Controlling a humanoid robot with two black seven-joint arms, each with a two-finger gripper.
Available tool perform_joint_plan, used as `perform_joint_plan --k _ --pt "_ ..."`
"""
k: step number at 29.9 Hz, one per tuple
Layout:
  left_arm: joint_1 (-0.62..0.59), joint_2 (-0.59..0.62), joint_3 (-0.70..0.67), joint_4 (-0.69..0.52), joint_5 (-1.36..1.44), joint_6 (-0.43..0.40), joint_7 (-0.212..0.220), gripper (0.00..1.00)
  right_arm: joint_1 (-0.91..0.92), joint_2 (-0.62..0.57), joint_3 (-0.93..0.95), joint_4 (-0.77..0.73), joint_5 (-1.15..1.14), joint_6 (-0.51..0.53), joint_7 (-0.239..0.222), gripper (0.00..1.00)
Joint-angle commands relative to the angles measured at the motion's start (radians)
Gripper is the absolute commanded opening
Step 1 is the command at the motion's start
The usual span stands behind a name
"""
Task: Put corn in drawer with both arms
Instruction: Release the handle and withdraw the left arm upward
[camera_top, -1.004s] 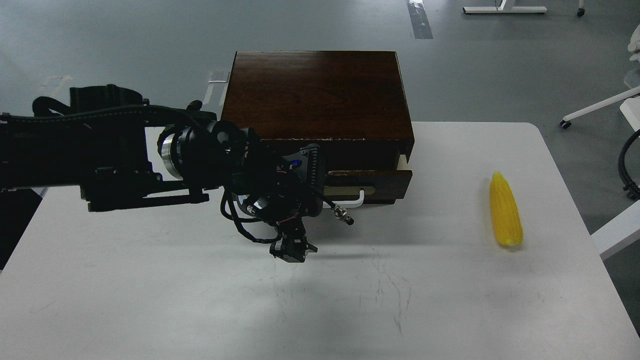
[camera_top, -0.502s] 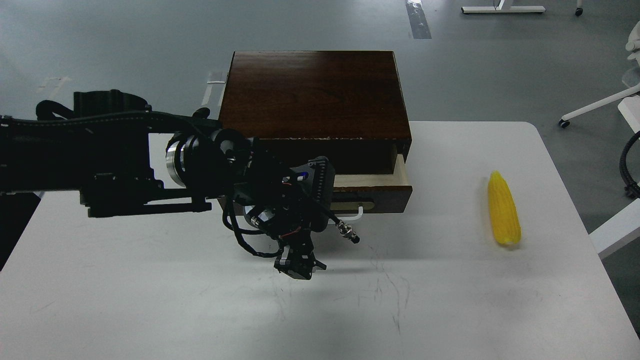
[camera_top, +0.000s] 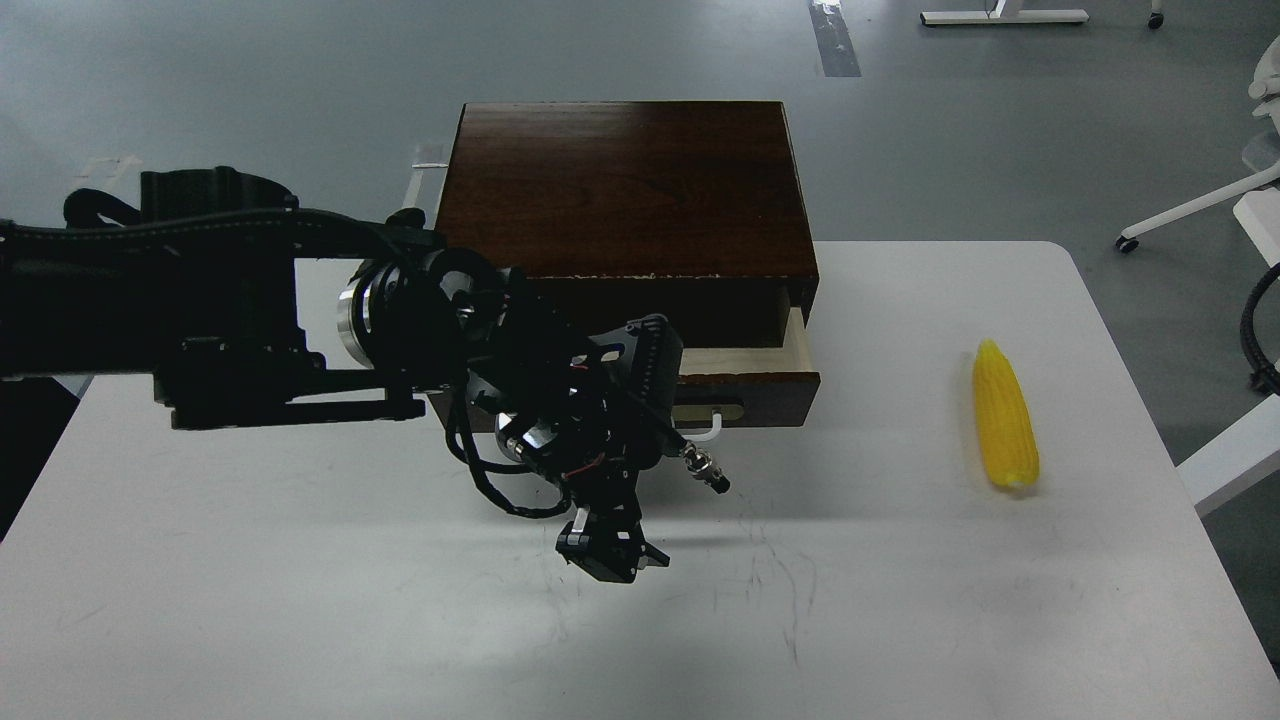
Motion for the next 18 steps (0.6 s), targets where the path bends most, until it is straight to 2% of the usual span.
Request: perform_joint_plan --k 1,5,8,13,18 --pt "-0.003 0.006 -0.067 0.000 -0.061 0.000 0.000 0.97 0.000 0.000 -0.001 0.000 0.000 0.000 -0.001 1.00" --pt "0.000 0.029 -0.183 0.009 -0.185 0.000 0.000 0.98 0.000 0.000 -0.005 0.000 0.000 0.000 -0.001 1.00" --pt "0.010 0.081 -0.294 0.050 -0.429 0.000 0.000 0.98 -0.005 -0.002 -0.029 0.000 -0.009 0.000 -0.005 1.00" --pt "0.014 0.121 -0.325 0.220 -0.814 0.000 0.000 0.98 -0.002 -0.014 -0.069 0.001 -0.090 0.000 -0.005 1.00" --pt "0.034 0.123 -0.323 0.516 -1.294 0.000 0.000 0.98 0.023 -0.037 -0.081 0.006 -0.273 0.000 -0.005 1.00"
